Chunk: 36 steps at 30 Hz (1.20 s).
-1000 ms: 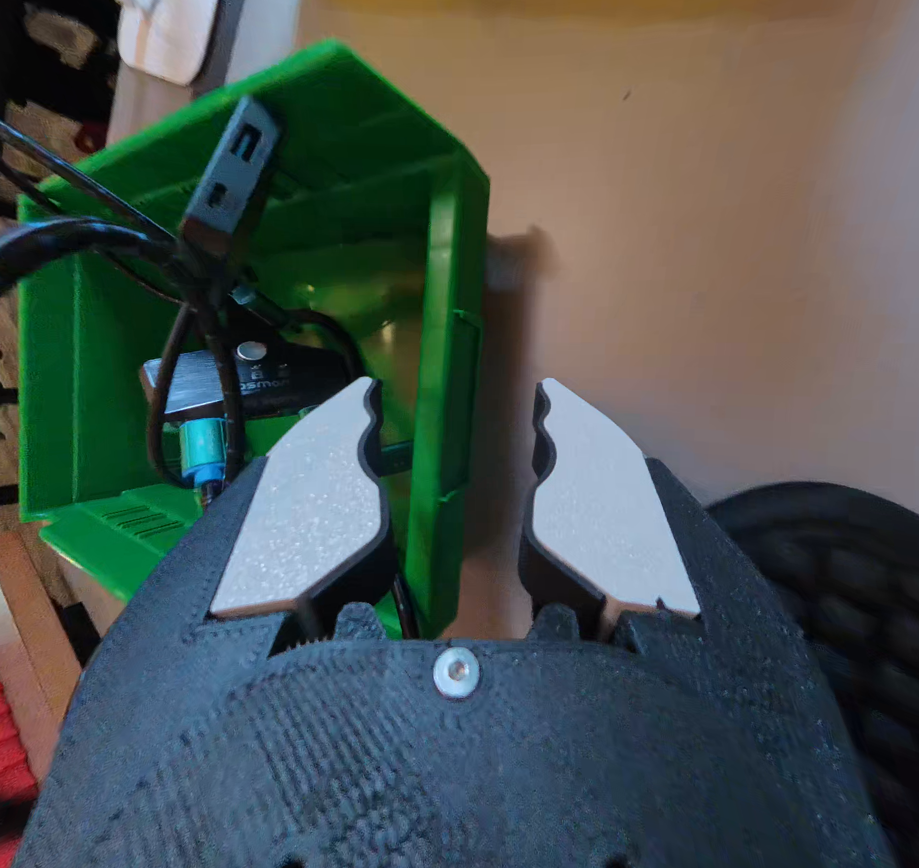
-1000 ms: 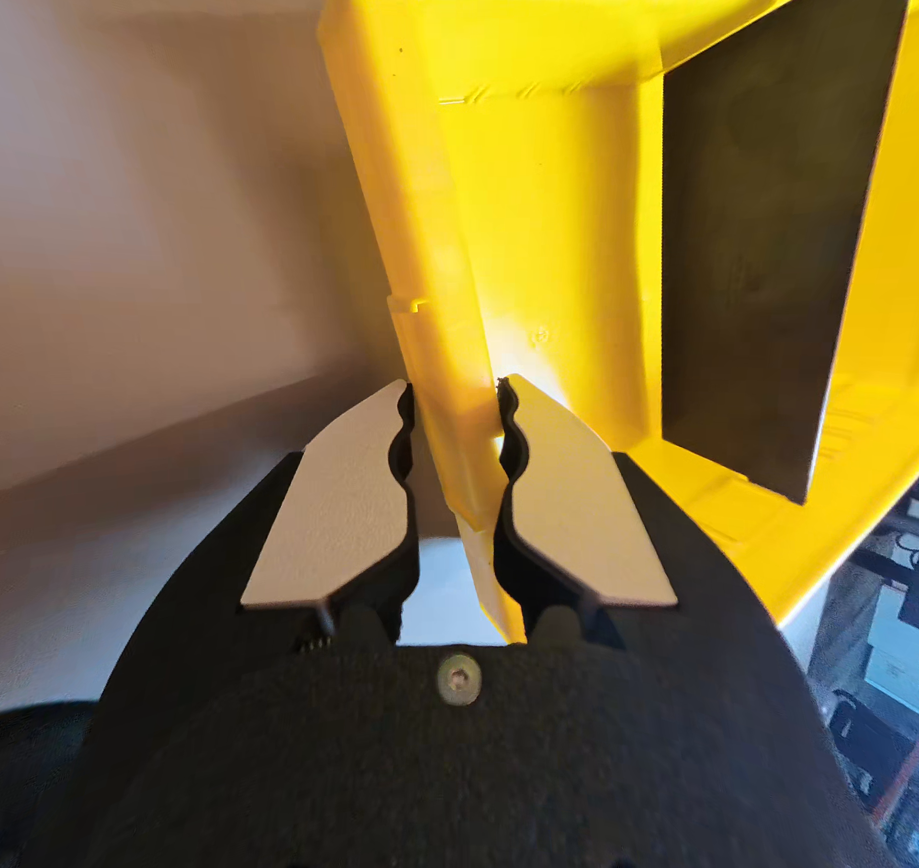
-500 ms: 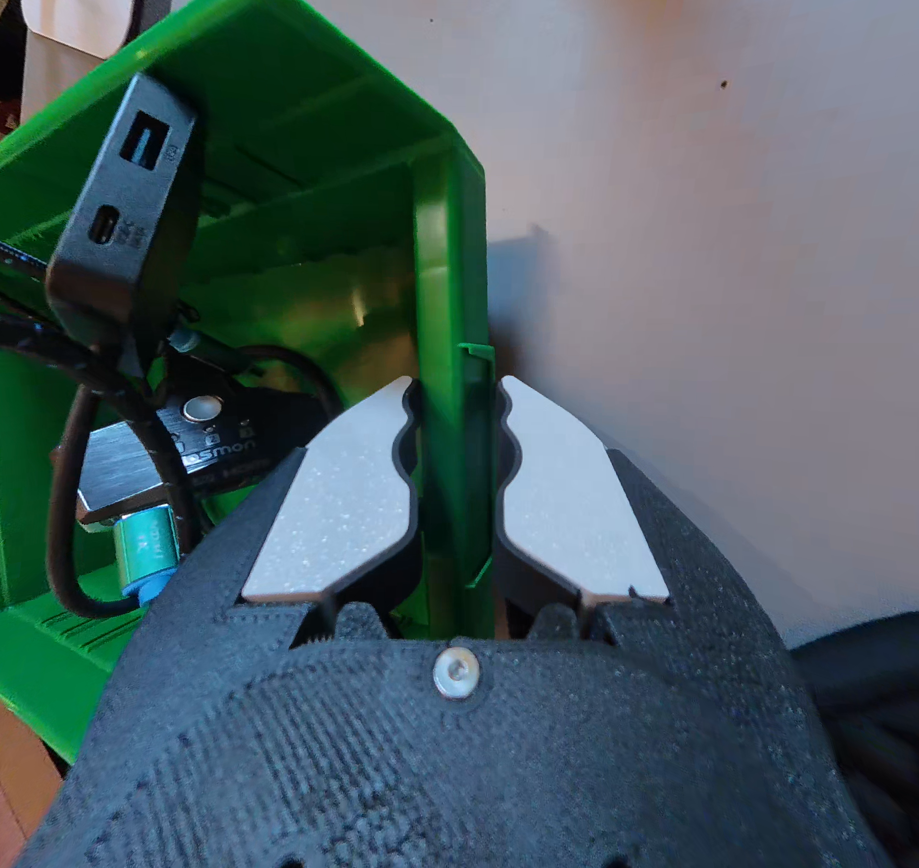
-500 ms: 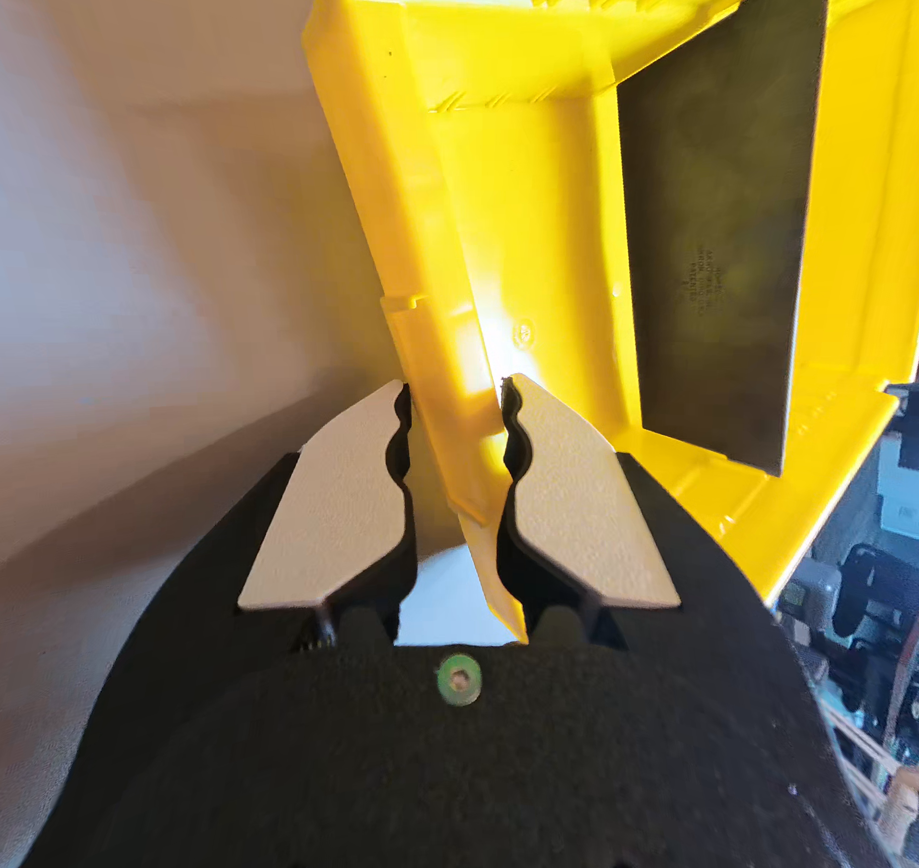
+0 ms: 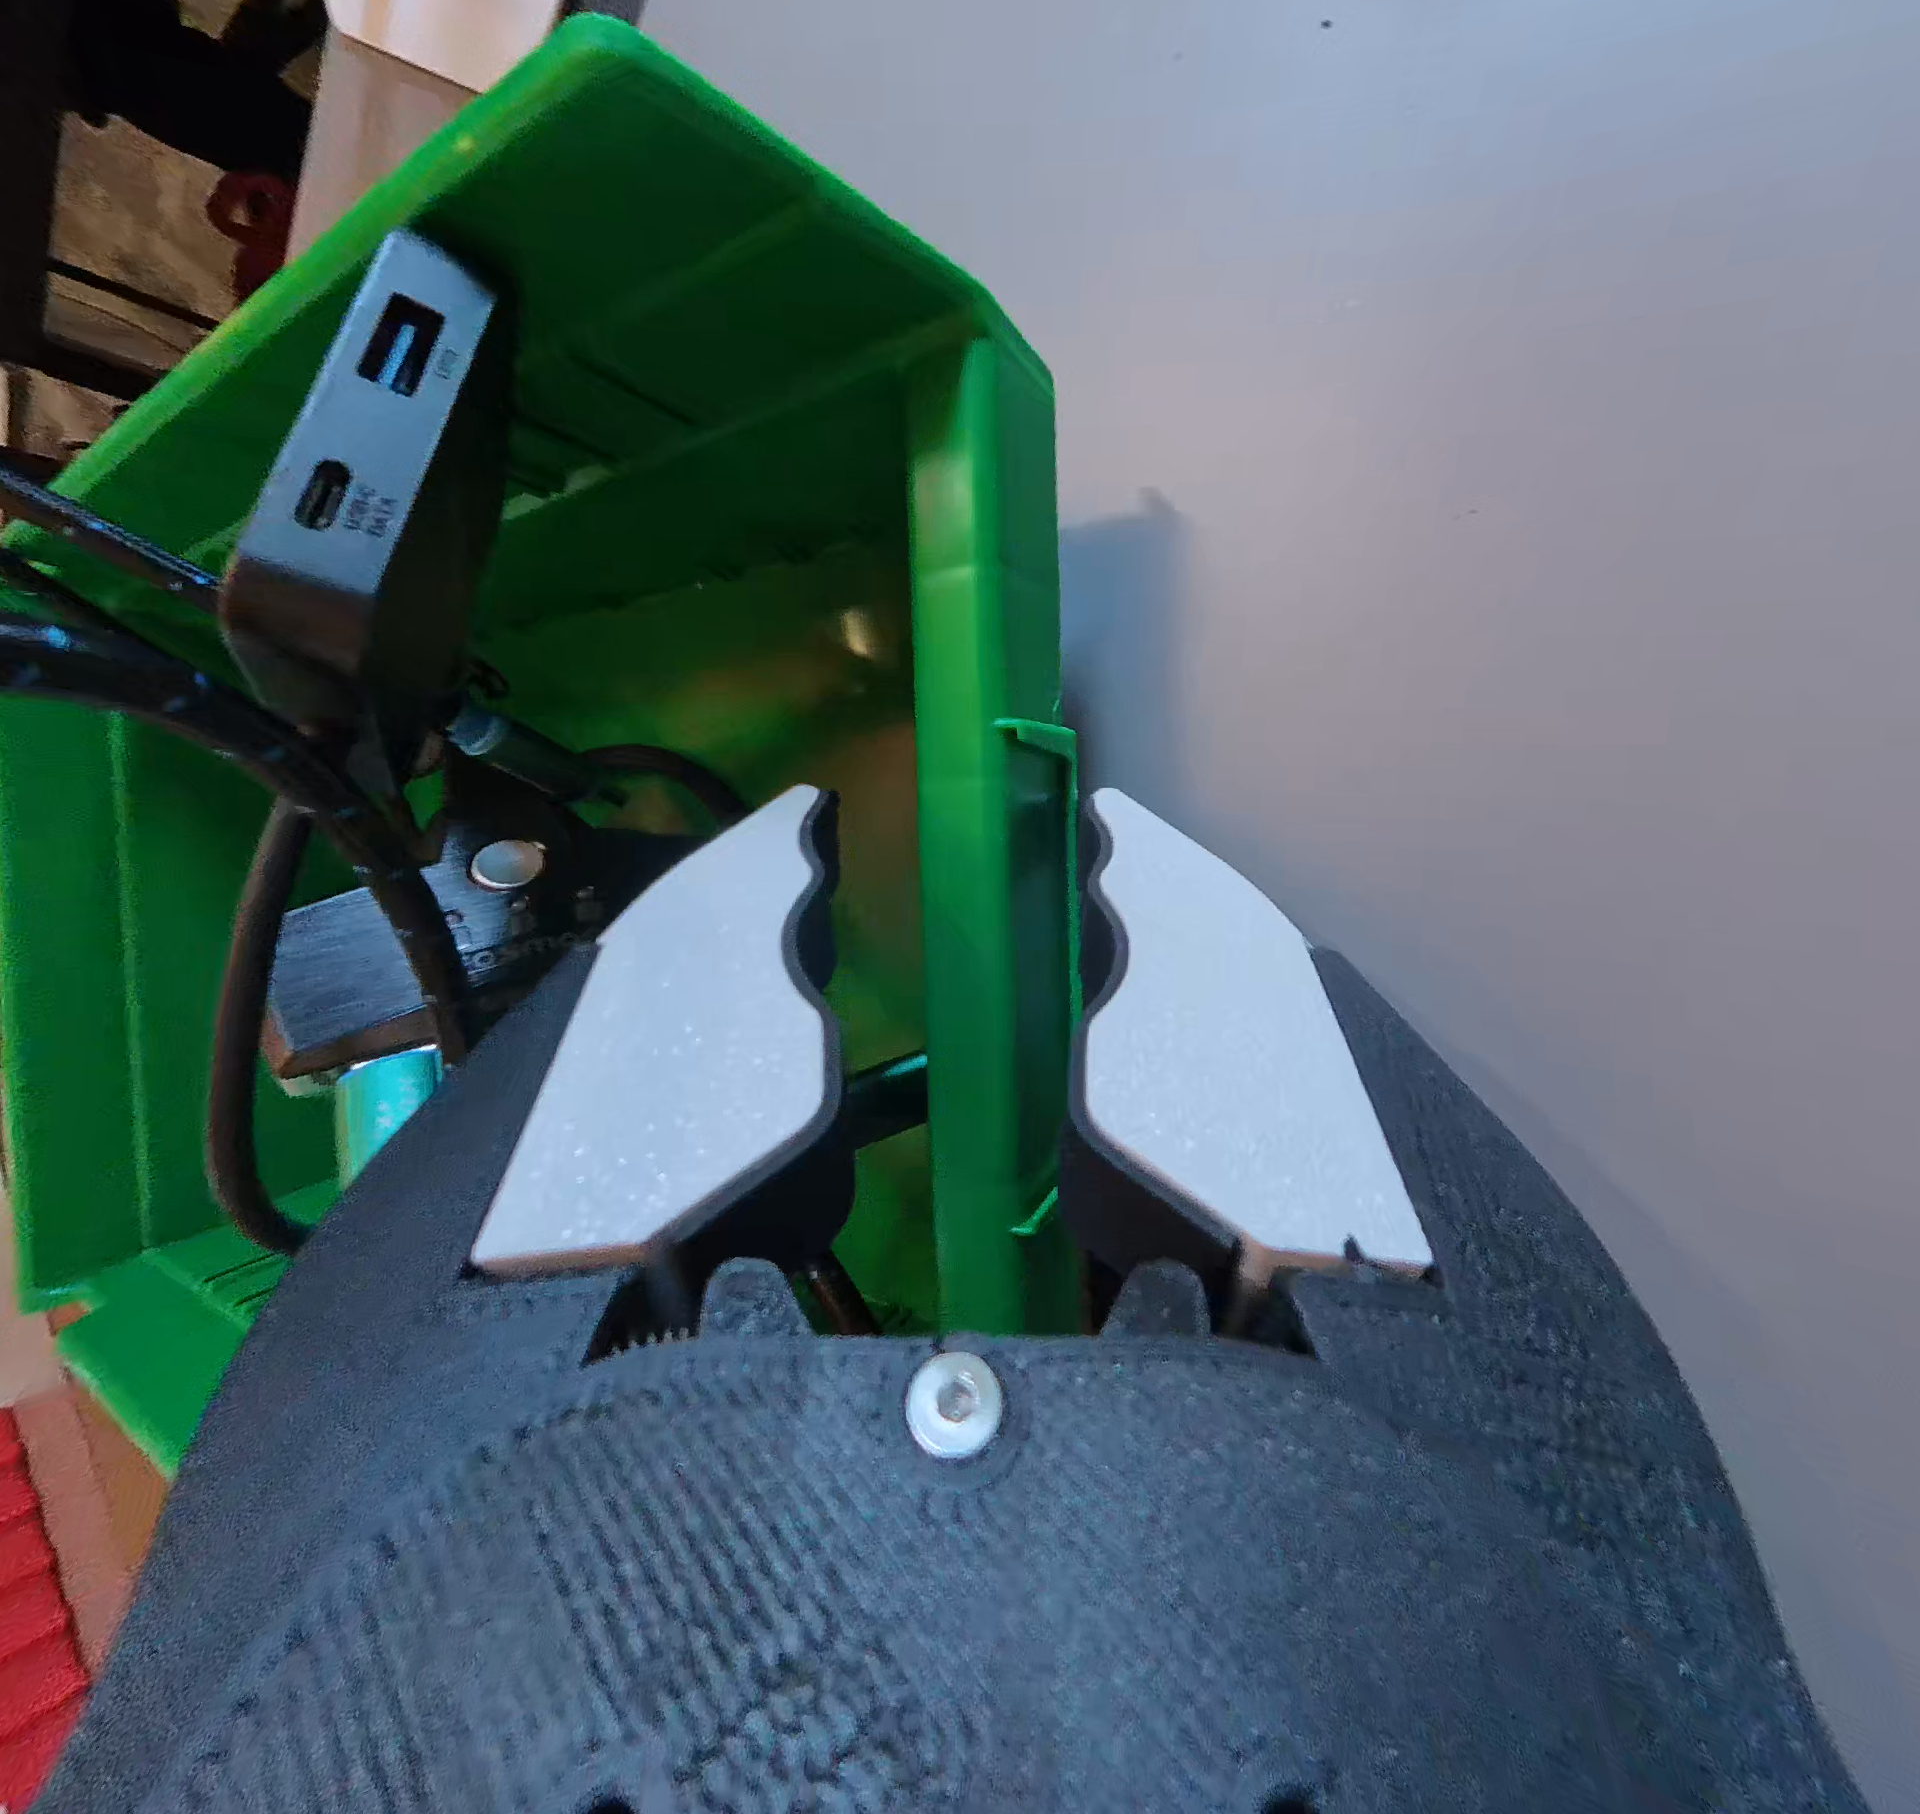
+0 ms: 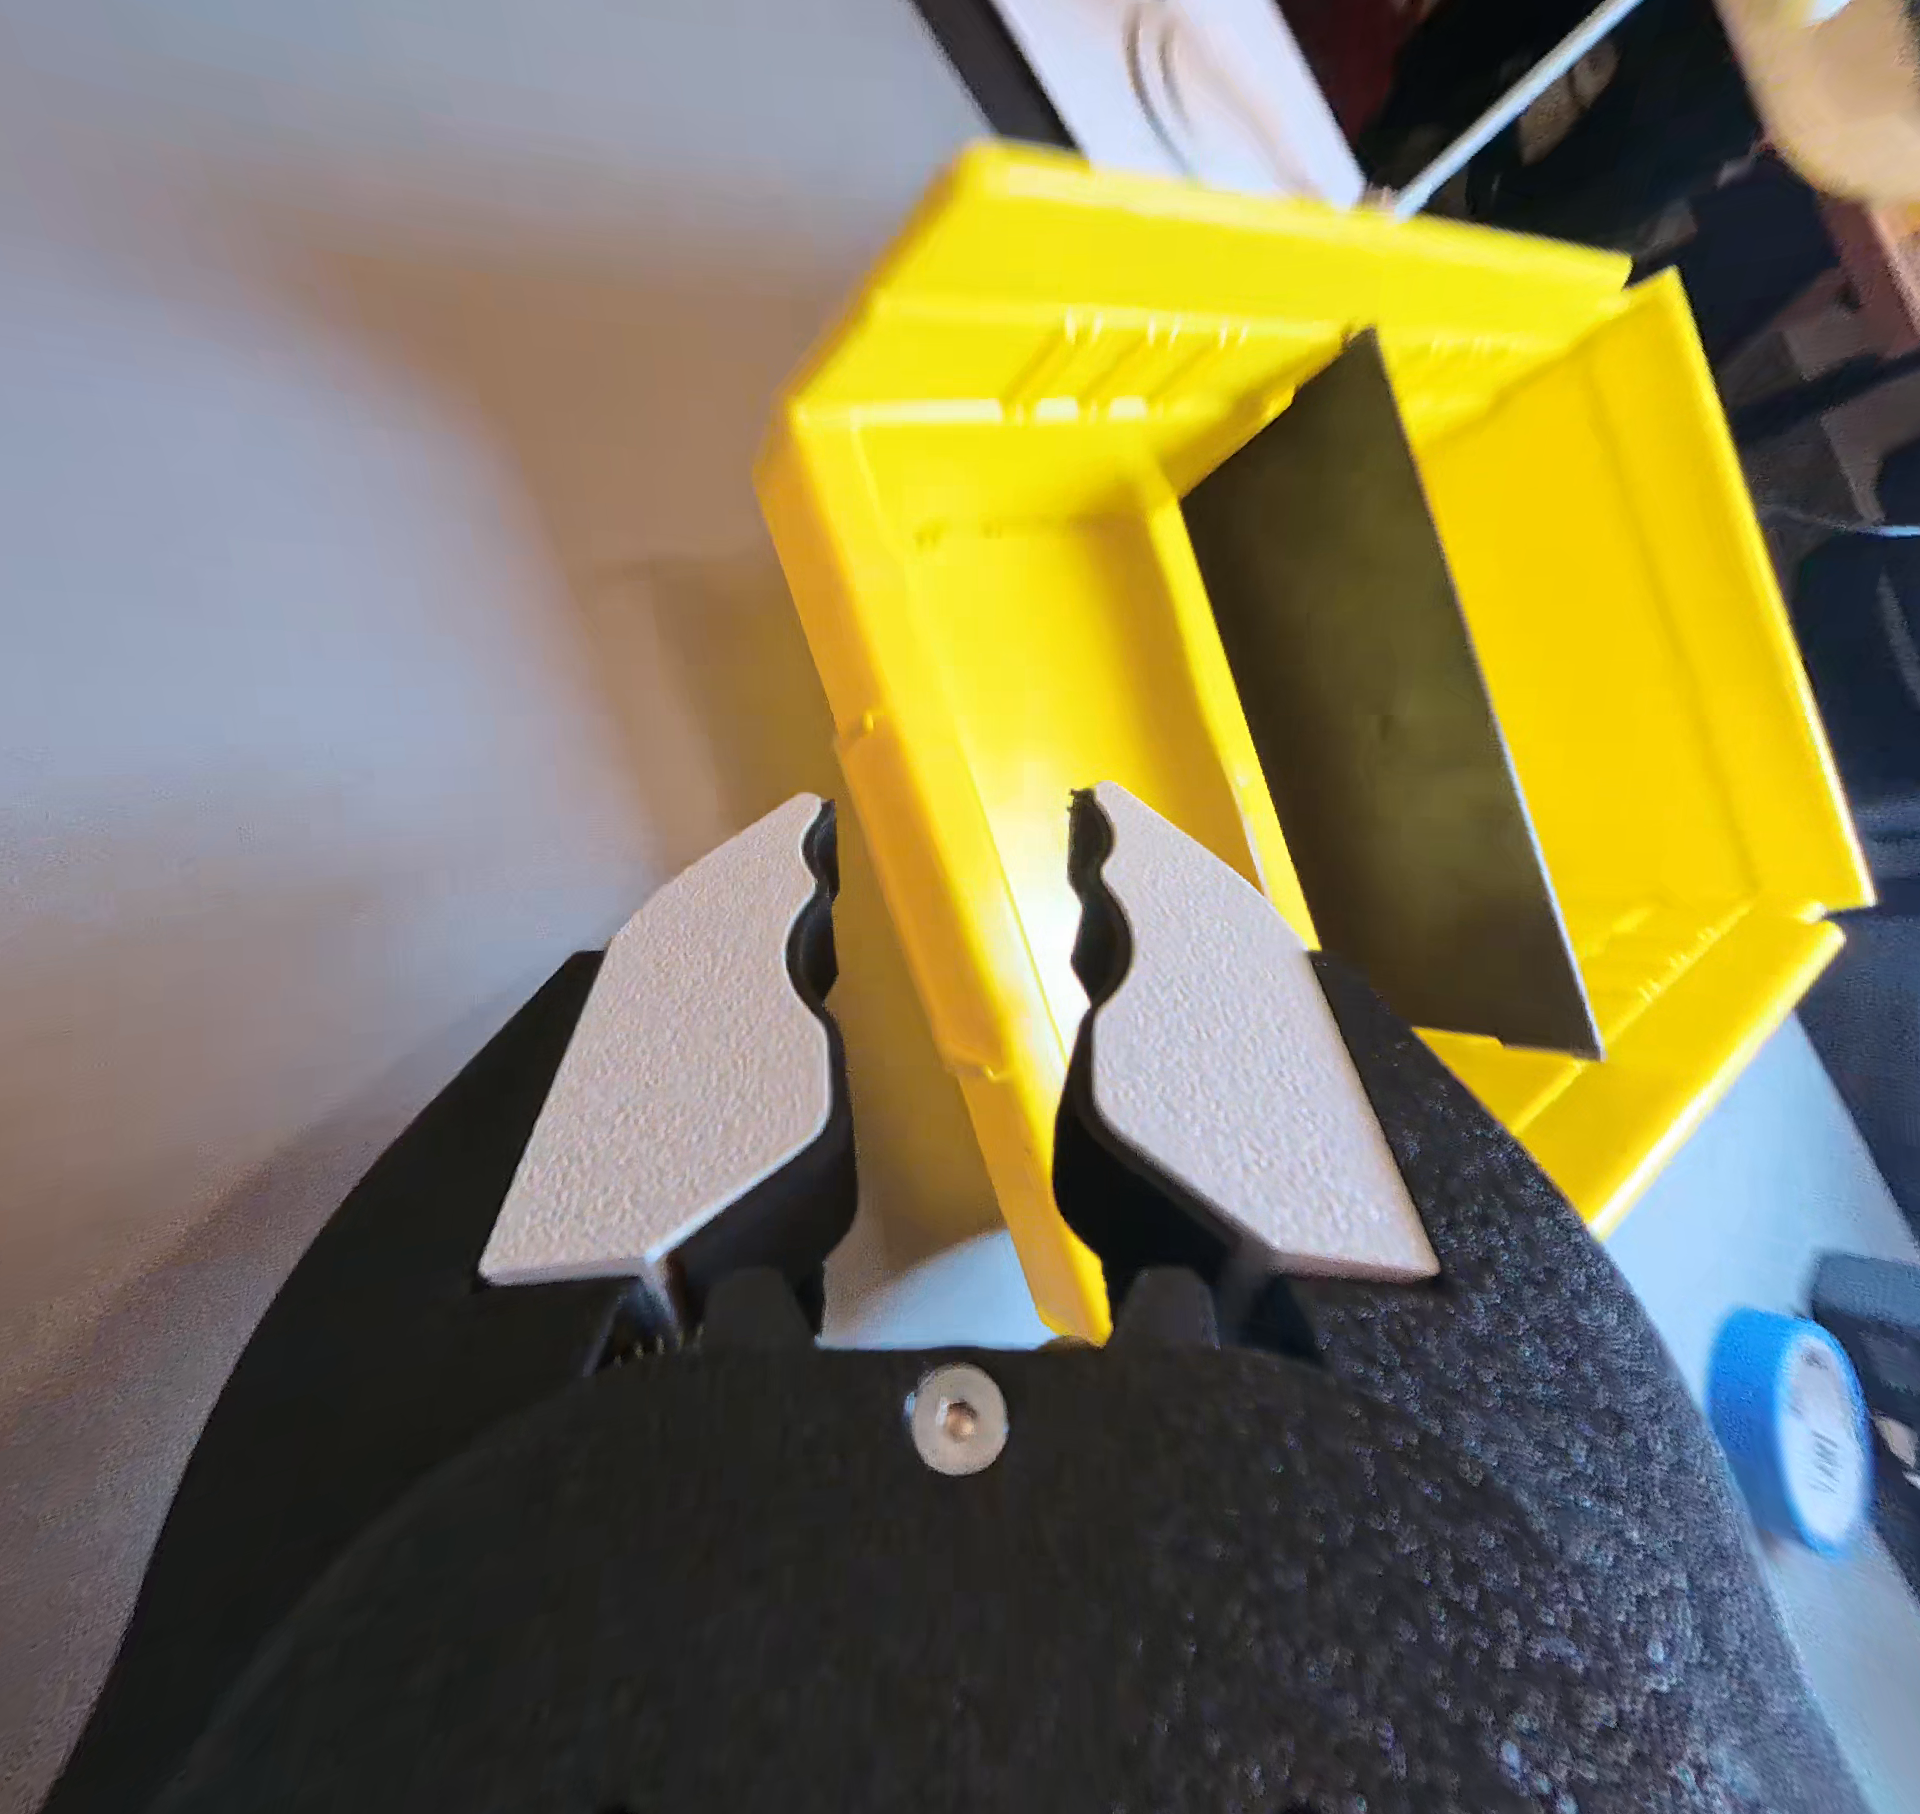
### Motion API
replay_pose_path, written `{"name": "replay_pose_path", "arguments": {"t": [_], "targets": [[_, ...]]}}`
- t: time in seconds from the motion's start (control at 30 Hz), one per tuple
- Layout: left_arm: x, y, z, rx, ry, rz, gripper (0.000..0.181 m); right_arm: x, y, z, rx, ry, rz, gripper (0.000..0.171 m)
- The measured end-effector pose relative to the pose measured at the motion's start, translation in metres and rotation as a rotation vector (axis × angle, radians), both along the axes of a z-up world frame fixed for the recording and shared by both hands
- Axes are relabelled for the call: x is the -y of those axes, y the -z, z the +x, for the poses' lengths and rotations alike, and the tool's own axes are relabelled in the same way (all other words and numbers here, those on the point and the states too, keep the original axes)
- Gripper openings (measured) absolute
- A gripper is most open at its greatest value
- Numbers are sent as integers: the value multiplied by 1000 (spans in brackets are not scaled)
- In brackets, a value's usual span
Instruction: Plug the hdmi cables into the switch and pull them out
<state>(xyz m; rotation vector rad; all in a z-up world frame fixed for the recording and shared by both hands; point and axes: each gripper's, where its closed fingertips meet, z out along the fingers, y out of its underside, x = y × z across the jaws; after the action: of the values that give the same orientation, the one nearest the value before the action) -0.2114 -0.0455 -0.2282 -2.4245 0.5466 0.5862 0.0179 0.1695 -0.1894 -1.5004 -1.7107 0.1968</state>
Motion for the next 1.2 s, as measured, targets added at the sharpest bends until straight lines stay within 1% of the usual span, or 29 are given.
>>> {"name": "replay_pose_path", "arguments": {"t": [0.03, 0.07, 0.1, 0.2, 0.27, 0.33, 0.47, 0.5, 0.57, 0.63, 0.7, 0.73, 0.77, 0.8, 0.83, 0.9, 1.03, 1.1, 1.2], "targets": [[0, -3, -1, -4, 0, 19, 48, 5, -10, -3, -57, -12, -26, 43], [0, -8, 2, 7, 6, 49, 47, 10, -19, -5, -112, -26, -53, 43], [0, -17, 7, 23, 18, 98, 43, 14, -28, -6, -161, -39, -82, 43], [8, -57, 31, 147, 84, 269, 43, 24, -43, -5, -251, -64, -147, 42], [20, -94, 41, 223, 115, 404, 36, 30, -47, -2, -273, -86, -151, 42], [36, -136, 45, 251, 154, 557, 33, 36, -48, 3, -282, -98, -142, 41], [75, -228, 22, 184, 141, 899, 32, 46, -43, 11, -283, -125, -125, 38], [85, -246, 14, 170, 128, 971, 33, 47, -41, 13, -282, -129, -122, 37], [97, -263, -5, 140, 96, 1017, 35, 49, -37, 14, -283, -133, -124, 36], [101, -266, -29, 133, 24, 1037, 34, 50, -35, 13, -278, -140, -125, 35], [98, -258, -49, 178, -36, 1016, 31, 50, -33, 12, -273, -146, -114, 34], [95, -253, -57, 200, -50, 997, 26, 50, -32, 11, -271, -149, -113, 33], [91, -248, -60, 218, -40, 976, 16, 51, -32, 11, -271, -151, -114, 33], [85, -242, -62, 230, -15, 942, 2, 51, -31, 10, -272, -152, -116, 32], [77, -234, -64, 238, 1, 889, 0, 51, -30, 9, -271, -153, -119, 31], [61, -211, -73, 221, 18, 739, 0, 53, -28, 7, -268, -158, -124, 31], [28, -162, -83, 101, 96, 426, 0, 56, -24, 6, -264, -176, -107, 30], [13, -140, -80, 70, 137, 280, 14, 56, -23, 5, -264, -179, -105, 29], [-6, -110, -72, 33, 205, 74, 25, 55, -21, 3, -271, -182, -113, 29]]}}
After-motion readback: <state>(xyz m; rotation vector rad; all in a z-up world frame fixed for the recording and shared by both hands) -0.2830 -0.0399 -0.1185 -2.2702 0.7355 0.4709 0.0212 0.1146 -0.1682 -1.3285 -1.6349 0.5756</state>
